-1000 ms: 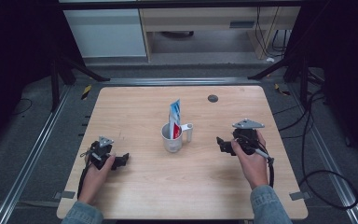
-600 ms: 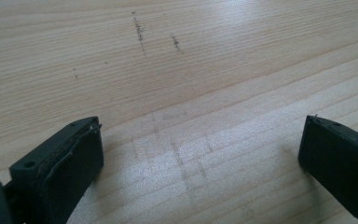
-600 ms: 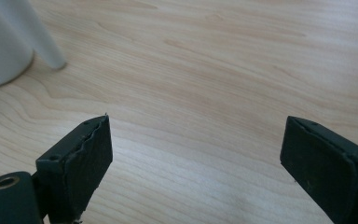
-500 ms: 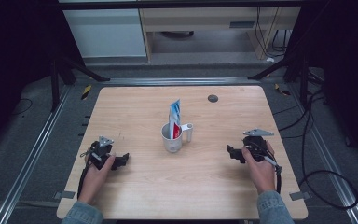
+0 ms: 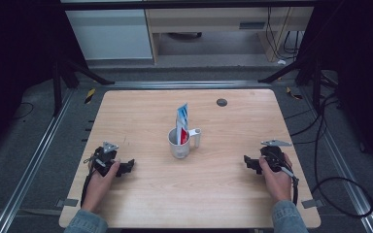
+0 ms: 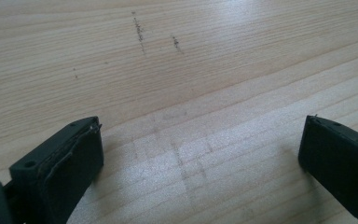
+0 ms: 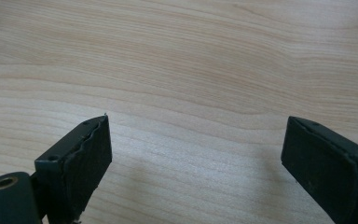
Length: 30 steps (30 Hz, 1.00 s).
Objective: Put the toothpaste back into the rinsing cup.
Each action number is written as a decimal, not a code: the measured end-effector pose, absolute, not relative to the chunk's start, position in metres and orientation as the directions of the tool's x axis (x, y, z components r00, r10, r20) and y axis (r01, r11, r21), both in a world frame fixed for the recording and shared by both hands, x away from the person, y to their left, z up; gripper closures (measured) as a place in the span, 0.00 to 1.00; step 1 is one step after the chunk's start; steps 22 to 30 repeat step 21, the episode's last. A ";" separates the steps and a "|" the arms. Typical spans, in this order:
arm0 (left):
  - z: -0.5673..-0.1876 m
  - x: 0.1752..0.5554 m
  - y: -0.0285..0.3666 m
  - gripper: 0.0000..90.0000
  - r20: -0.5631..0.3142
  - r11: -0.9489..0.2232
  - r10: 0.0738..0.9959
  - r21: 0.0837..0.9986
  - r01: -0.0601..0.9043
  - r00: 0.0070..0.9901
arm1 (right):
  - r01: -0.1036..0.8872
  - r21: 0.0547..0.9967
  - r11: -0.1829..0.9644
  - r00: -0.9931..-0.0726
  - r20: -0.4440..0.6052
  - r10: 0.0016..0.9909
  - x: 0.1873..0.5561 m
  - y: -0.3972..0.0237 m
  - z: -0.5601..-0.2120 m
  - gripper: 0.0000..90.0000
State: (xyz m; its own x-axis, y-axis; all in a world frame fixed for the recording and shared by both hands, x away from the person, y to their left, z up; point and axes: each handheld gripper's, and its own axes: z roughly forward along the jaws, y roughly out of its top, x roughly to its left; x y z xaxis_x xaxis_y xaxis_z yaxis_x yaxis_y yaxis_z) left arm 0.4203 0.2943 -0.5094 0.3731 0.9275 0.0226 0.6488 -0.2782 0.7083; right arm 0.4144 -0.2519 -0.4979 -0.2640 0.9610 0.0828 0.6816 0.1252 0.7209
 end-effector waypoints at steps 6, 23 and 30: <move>-0.509 0.420 0.294 0.00 0.022 -0.277 0.928 0.709 0.649 0.372 | 0.696 0.709 0.114 -0.240 0.080 0.967 0.417 -0.256 -0.506 0.09; -0.509 0.420 0.294 0.00 0.023 -0.278 0.928 0.708 0.649 0.373 | 0.683 0.724 0.099 -0.151 0.007 0.988 0.425 -0.260 -0.514 0.00; -0.509 0.420 0.294 0.00 0.023 -0.278 0.928 0.708 0.649 0.373 | 0.683 0.724 0.099 -0.151 0.007 0.988 0.425 -0.260 -0.514 0.00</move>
